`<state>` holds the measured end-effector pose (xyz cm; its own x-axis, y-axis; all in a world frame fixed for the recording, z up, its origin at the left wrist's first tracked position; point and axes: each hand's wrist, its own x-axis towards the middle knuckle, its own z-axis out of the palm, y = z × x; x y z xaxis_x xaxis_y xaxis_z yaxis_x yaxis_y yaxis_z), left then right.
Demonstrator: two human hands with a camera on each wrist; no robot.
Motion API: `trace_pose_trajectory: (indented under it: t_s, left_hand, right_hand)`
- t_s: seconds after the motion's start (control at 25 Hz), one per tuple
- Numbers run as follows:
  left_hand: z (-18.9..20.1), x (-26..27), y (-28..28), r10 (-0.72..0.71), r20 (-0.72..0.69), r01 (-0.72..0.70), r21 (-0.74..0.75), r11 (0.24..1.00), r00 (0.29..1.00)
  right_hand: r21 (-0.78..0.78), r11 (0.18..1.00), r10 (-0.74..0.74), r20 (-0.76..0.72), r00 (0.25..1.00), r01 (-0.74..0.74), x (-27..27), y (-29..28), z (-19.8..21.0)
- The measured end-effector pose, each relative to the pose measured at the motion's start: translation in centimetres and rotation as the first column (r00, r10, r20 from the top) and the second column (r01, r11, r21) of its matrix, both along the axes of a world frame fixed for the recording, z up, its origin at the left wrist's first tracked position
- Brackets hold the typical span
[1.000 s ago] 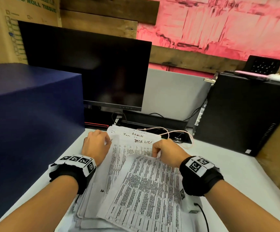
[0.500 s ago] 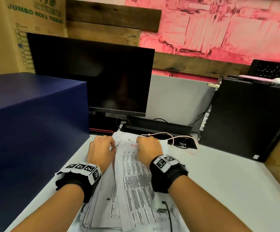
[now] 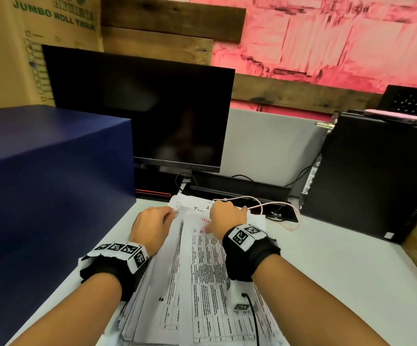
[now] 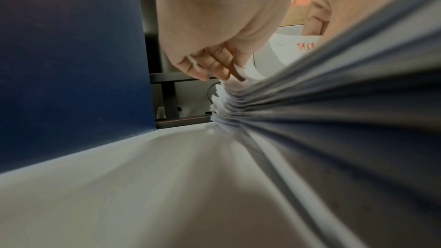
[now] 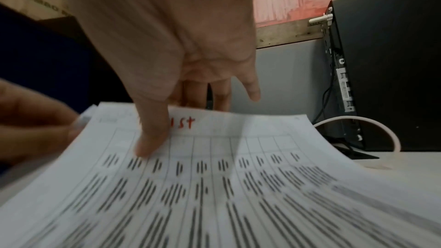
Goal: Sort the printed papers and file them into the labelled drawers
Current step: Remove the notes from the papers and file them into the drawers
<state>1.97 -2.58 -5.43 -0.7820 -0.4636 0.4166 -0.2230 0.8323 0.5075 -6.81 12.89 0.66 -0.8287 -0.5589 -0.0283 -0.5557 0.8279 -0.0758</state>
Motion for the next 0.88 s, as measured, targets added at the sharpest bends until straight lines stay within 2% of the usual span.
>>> trace_pose_trajectory:
  t_s: [0.08, 0.12, 0.28, 0.48, 0.6, 0.68, 0.76, 0.88]
  left_hand:
    - [0.2, 0.0, 0.0, 0.032, 0.038, -0.033, 0.010, 0.999, 0.999]
    - [0.2, 0.0, -0.1, 0.048, 0.048, -0.050, 0.026, 0.998, 0.998]
    - [-0.2, 0.2, -0.5, 0.010, 0.037, -0.017, 0.192, 0.981, 0.999]
    - [-0.2, 0.4, -0.5, -0.075, 0.015, 0.068, 0.267, 0.961, 0.997]
    - [-0.3, 0.7, -1.1, -0.126, -0.011, 0.124, 0.288, 0.950, 0.992]
    - [-0.3, 0.9, -1.2, -0.171, -0.034, 0.174, 0.297, 0.939, 0.985]
    - [-0.1, 0.9, -0.8, -0.191, -0.050, 0.197, 0.312, 0.929, 0.980]
    - [0.4, 0.9, -0.2, -0.143, -0.067, 0.157, 0.321, 0.934, 0.987]
  right_hand:
    - [-0.028, 1.000, 0.012, 0.064, 0.998, -0.010, 0.0, -0.6, 0.8]
    - [-0.044, 0.999, 0.031, 0.052, 0.998, -0.028, 0.2, -1.0, 0.9]
    - [-0.149, 0.985, 0.070, -0.103, 0.992, -0.085, 1.2, -1.9, -0.1]
    - [-0.281, 0.953, 0.115, 0.004, 0.993, -0.109, 1.3, -1.9, -1.3]
    - [-0.400, 0.902, 0.203, 0.063, 0.977, -0.162, 1.7, -1.9, -1.8]
    - [-0.490, 0.864, 0.185, 0.095, 0.978, -0.116, 1.8, -1.6, -2.2]
    - [-0.485, 0.871, 0.157, 0.110, 0.981, -0.084, 1.6, -1.3, -2.7]
    - [-0.383, 0.917, 0.132, 0.035, 0.991, -0.108, 1.3, -0.9, -3.1]
